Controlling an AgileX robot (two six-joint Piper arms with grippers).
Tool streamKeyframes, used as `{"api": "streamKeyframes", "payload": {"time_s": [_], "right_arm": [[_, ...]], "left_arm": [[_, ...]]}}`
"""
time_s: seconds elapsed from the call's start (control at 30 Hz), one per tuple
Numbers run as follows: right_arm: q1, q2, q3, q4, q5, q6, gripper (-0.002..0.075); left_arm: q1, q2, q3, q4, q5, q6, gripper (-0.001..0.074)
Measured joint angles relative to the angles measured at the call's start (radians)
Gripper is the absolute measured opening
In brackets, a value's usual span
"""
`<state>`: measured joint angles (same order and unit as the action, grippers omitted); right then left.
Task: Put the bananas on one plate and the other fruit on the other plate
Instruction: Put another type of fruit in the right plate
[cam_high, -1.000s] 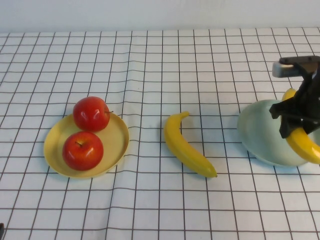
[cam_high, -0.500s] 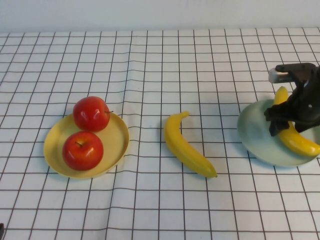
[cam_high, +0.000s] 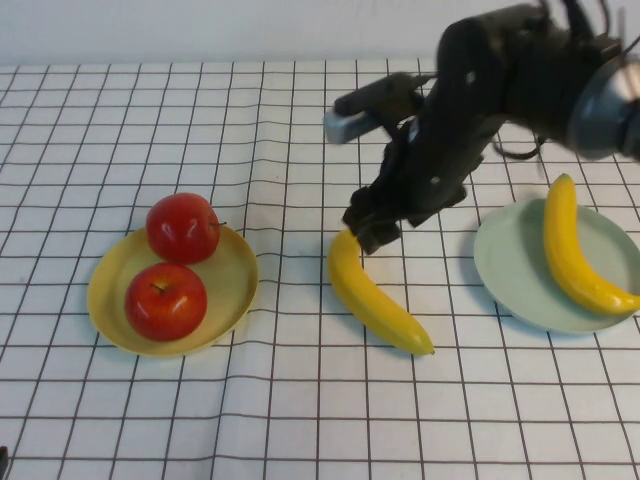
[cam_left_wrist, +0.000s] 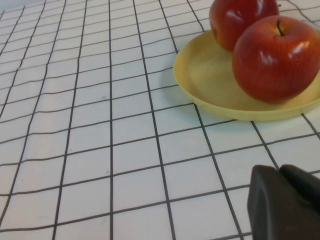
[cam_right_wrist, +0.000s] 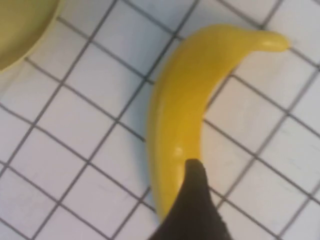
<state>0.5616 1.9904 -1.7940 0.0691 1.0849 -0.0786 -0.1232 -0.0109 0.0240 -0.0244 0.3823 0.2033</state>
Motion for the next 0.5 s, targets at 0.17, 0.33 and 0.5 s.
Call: {"api": "streamKeyframes", "payload": {"time_s": [0.17, 0.33, 0.5], "right_arm": [[0.074, 0.13, -0.047, 0.0, 0.041, -0.023, 0.048], [0.094, 0.204, -0.086, 0.0, 0.068, -0.049, 0.048], [0.094, 0.224, -0.092, -0.033, 0.076, -0.053, 0.0447]], "left_arm": [[0.0, 0.0, 0.0, 0.0, 0.0, 0.0, -0.0003], [0.0, 0.0, 0.0, 0.0, 0.0, 0.0, -0.0004], [0.0, 0.0, 0.0, 0.0, 0.0, 0.0, -0.0004]]}}
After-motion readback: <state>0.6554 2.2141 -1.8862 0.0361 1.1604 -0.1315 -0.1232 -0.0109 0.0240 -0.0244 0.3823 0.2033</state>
